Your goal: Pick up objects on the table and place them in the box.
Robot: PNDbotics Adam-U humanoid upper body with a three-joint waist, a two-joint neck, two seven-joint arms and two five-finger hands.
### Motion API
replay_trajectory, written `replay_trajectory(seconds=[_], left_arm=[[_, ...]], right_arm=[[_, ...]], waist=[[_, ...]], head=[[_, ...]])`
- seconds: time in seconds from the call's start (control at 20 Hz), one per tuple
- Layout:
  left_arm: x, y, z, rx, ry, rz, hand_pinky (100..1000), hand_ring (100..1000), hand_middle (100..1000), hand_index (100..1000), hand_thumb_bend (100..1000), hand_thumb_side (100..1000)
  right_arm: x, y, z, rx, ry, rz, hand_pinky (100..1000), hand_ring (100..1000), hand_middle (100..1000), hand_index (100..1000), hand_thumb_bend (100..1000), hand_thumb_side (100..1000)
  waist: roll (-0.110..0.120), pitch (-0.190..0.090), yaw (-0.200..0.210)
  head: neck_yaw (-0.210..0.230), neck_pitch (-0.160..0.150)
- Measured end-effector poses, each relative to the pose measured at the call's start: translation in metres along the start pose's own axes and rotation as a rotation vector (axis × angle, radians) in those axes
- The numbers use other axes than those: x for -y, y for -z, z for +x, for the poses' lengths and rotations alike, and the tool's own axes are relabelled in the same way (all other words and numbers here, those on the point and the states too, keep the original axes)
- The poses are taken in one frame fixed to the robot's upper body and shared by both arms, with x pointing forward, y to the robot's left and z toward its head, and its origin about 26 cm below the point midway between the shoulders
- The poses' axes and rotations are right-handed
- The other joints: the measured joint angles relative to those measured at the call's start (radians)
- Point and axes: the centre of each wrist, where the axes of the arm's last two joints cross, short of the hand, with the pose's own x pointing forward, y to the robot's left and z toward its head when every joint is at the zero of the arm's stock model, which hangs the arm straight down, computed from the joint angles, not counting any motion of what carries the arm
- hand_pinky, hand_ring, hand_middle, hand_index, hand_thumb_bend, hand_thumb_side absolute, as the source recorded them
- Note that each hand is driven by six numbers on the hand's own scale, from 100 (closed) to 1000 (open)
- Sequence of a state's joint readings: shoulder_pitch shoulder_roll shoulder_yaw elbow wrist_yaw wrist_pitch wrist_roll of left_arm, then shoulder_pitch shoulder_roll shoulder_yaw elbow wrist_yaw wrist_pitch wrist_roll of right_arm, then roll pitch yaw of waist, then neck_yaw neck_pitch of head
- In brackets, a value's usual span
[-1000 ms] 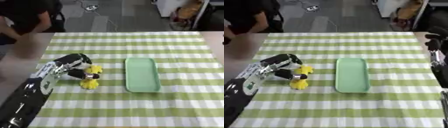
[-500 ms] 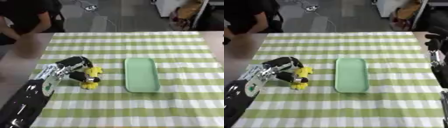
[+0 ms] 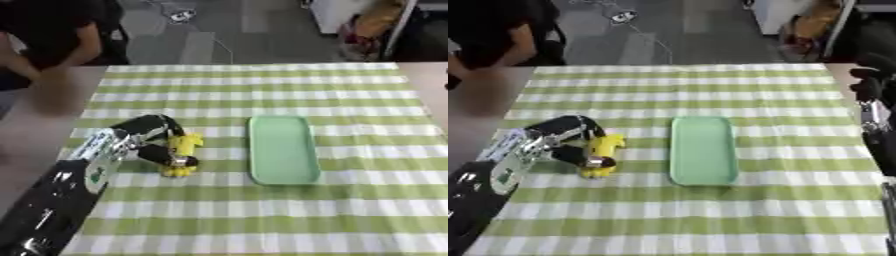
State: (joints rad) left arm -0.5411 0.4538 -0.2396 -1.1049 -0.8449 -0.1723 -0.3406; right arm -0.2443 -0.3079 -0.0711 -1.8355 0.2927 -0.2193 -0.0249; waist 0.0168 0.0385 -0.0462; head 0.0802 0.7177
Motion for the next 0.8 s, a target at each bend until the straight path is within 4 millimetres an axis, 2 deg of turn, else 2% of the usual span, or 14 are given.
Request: replay_trajectory(seconds=[0.25,0.4,0.5,0.55,0.65,0.8], left_arm=[[0.003,0.001,-0.002,-0.019,-0.014,0.022,254,358,610,762,622,679],[0.005,0.001,-0.004,-0.038,-0.031,0.040,111,232,483,632,582,597],[0.007,0.003,-0.003,-0.049,-0.053,0.060,100,191,422,552,566,567],[0.008,0.003,-0.003,-0.054,-0.062,0.072,100,128,332,449,533,523],[0.010,0.005,-0.002,-0.061,-0.085,0.103,100,100,248,348,491,480],[0.012,0.008,0.000,-0.069,-0.119,0.163,100,100,199,304,538,446]], right_arm=[[0.000,0.000,0.000,0.000,0.000,0.000,693,766,780,868,203,826],[0.000,0.000,0.000,0.000,0.000,0.000,693,765,780,868,204,827],[0.000,0.000,0.000,0.000,0.000,0.000,694,765,780,868,203,826],[0.000,0.000,0.000,0.000,0.000,0.000,694,765,780,868,203,826],[0.000,0.000,0.000,0.000,0.000,0.000,694,765,780,868,203,826],[0.000,0.000,0.000,0.000,0.000,0.000,694,765,780,868,203,826]], waist=[[0.000,0.001,0.000],[0.000,0.002,0.000],[0.000,0.002,0.000],[0.000,0.003,0.000],[-0.001,0.003,0.001],[-0.001,0.005,0.001]], head=[[0.000,0.000],[0.000,0.000],[0.000,0.000],[0.000,0.000],[0.000,0.000],[0.000,0.000]])
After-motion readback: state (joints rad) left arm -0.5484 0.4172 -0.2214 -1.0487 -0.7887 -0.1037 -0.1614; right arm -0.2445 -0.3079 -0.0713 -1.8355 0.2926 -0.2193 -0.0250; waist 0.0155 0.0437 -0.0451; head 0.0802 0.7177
